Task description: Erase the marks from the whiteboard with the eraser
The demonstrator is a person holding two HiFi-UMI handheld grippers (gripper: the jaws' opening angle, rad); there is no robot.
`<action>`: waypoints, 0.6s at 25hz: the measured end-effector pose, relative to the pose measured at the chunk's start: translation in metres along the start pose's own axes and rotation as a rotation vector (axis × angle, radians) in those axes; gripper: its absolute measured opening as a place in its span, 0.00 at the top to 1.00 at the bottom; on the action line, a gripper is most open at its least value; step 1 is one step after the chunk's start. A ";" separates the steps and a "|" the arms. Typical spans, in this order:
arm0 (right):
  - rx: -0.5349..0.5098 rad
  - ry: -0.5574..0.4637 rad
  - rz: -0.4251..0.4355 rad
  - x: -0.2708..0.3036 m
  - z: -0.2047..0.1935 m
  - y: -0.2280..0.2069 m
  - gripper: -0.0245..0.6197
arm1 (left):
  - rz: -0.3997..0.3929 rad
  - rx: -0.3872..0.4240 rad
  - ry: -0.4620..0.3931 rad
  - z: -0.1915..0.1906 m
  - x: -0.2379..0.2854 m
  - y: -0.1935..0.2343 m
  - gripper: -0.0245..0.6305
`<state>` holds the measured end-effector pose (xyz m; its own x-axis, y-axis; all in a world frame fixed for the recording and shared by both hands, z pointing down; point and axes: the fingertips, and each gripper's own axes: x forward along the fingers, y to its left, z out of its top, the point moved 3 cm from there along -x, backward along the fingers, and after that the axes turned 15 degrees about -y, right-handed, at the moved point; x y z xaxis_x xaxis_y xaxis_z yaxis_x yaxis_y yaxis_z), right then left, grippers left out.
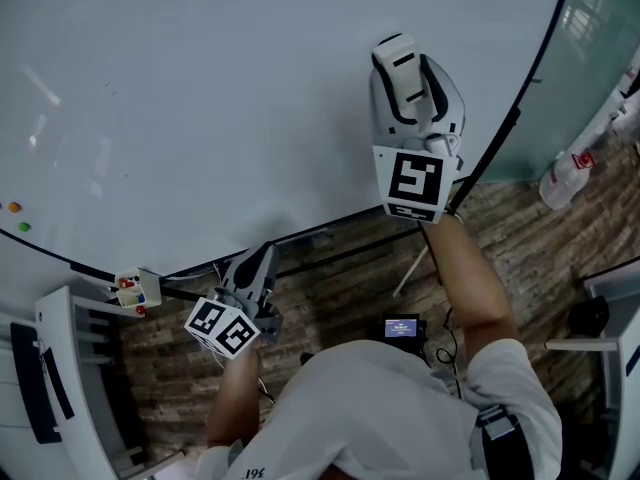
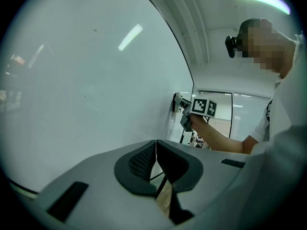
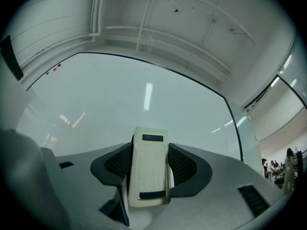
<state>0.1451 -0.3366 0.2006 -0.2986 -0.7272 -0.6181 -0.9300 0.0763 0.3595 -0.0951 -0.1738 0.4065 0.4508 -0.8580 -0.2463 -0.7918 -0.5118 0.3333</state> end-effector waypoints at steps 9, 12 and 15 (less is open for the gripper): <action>-0.005 0.019 -0.041 -0.004 -0.013 -0.024 0.57 | -0.006 -0.001 0.002 -0.004 0.001 0.000 0.95; -0.015 0.025 -0.051 -0.005 -0.017 -0.032 0.57 | 0.001 -0.003 0.007 -0.004 0.002 0.000 0.95; -0.021 0.023 -0.050 -0.002 -0.019 -0.035 0.57 | -0.004 0.000 0.006 -0.004 0.002 0.001 0.95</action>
<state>0.1826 -0.3504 0.2029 -0.2467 -0.7449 -0.6198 -0.9388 0.0250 0.3436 -0.0935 -0.1764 0.4104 0.4565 -0.8562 -0.2421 -0.7900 -0.5152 0.3323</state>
